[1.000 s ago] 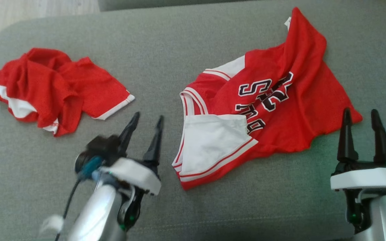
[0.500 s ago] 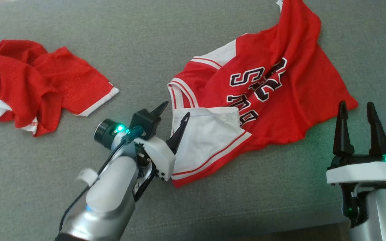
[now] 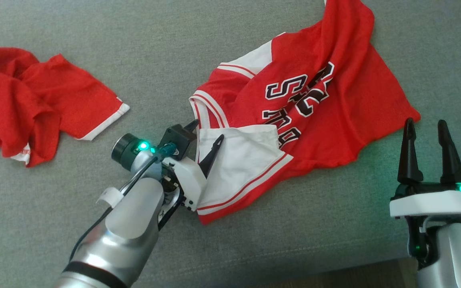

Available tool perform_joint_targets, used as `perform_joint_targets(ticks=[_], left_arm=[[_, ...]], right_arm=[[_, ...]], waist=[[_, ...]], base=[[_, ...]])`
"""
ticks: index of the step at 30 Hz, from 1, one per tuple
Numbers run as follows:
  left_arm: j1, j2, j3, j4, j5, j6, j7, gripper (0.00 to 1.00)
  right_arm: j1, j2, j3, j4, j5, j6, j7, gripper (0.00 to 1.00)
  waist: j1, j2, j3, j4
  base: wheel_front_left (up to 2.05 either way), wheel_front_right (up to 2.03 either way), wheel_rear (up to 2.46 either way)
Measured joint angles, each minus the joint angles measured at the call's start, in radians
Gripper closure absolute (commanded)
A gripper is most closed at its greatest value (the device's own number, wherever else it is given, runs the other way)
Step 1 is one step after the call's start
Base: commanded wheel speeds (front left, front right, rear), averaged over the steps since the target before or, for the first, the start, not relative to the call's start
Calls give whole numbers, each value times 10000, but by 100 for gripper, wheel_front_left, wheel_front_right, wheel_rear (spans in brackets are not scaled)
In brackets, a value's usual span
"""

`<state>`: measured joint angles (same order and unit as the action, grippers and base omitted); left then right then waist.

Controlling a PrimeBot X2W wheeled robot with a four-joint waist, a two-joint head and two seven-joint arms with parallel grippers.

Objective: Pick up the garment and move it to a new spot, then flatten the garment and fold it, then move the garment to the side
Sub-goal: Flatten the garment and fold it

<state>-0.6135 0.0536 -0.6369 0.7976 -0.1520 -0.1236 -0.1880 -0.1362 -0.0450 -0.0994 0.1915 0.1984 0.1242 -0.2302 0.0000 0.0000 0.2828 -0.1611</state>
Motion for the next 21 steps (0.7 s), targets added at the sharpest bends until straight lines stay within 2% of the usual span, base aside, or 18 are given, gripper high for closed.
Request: perform_joint_targets(ticks=[8,9,10,13,14,21], left_arm=[[-129,-29,-267,466,-190,-8,-167,0],[-147,-29,-288,520,-238,-8,-169,8],[-165,-31,-311,564,-290,-8,-169,37],[-236,-42,-378,633,-307,-10,-219,89],[-273,-46,-385,633,-370,-10,-278,100],[-333,-61,-550,669,-500,-6,-460,100]], right_arm=[[-2,0,-48,109,0,0,-2,0],[-4,0,-48,117,2,0,-2,0],[-10,0,-46,125,23,0,-2,0],[-41,0,-44,134,33,0,-4,0],[-55,0,-44,142,33,0,-4,0],[-68,0,-121,301,29,0,-75,0]], waist=[[0,0,-73,42],[0,0,-78,42],[0,0,-83,41],[0,0,-84,39],[0,0,-89,40],[0,0,-253,113]], base=[[0,0,0],[0,0,0],[0,0,0],[0,0,0],[0,0,0],[0,0,0]])
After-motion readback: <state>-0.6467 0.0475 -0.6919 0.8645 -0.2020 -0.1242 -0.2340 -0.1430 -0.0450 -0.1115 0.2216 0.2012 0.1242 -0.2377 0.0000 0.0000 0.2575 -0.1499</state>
